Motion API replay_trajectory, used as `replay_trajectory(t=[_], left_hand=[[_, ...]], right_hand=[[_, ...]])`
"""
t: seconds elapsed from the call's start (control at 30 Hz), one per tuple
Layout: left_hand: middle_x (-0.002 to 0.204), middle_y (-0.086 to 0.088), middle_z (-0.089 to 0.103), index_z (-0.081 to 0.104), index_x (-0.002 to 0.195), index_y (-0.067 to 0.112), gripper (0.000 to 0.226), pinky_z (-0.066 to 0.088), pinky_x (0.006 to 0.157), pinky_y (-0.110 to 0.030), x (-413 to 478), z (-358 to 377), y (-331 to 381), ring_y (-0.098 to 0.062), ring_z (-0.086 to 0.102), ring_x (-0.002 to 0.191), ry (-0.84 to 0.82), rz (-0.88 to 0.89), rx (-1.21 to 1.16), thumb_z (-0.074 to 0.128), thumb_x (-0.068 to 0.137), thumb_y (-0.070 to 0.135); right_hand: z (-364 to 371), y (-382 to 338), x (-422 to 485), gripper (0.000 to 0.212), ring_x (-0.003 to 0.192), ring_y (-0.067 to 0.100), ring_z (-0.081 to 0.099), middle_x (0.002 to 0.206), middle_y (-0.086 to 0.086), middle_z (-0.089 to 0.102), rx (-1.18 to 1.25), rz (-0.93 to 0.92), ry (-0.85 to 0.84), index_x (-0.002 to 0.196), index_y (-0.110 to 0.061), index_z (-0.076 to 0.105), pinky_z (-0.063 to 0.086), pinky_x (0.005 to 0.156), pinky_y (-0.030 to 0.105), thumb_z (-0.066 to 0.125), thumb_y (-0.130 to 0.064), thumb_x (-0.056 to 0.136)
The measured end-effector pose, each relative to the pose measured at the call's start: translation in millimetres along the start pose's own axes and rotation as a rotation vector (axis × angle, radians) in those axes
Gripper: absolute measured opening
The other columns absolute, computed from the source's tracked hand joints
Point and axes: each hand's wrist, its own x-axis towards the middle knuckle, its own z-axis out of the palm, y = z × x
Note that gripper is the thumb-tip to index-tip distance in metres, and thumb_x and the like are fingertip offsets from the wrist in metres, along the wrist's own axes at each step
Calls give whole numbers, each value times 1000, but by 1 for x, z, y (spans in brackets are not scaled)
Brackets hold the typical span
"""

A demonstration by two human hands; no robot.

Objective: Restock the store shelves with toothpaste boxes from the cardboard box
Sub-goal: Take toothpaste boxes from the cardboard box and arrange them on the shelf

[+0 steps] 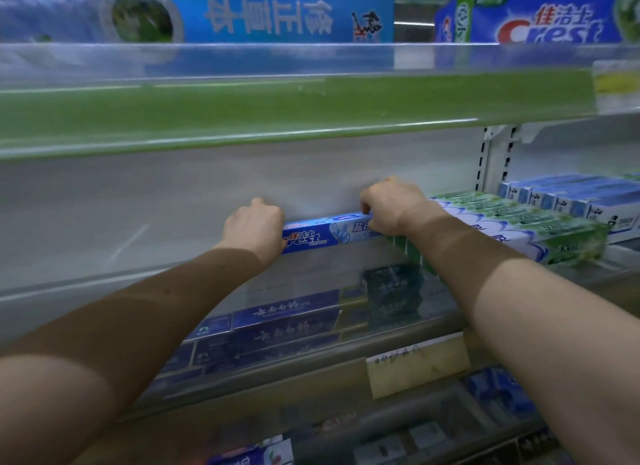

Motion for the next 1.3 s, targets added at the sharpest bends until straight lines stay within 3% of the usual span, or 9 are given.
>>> replay_trajectory(t=[0.2,0.77,1.0,1.17,1.3], left_hand=[[110,-13,49,61,118,11,29,36,69,-34,0,2,6,-34,58,97,31,32,98,53,95,25],[112,-14,45,47,115,7,27,37,69,-36,-3,9,4,-33,56,93,70,10,-52,56,95,22],[118,-11,46,52,118,13,30,35,71,-36,-21,-13,7,-30,51,105,53,-6,61,57,94,30],[105,-10,61,60,104,16,16,35,68,-31,-52,-36,32,-30,56,94,162,113,-84,52,92,23],[102,-10,63,61,99,17,15,36,68,-31,-81,-62,67,-34,57,93,181,203,-162,49,90,19]], right_hand=[[4,-11,0,28,121,26,47,125,4,59,-119,29,75,118,-20,58,36,93,35,51,-13,92],[7,-17,-4,29,120,29,46,125,10,55,-186,5,85,121,-10,55,39,92,36,45,-8,94],[-8,-22,-22,30,121,27,46,126,6,55,-97,6,115,121,-20,58,34,96,36,54,-20,92],[-37,-22,-68,18,105,29,57,109,8,65,1,-46,217,103,-17,65,34,89,32,51,-18,91],[-59,-13,-114,17,105,30,57,113,10,64,-32,-56,205,104,-15,60,30,79,32,47,-17,93]])
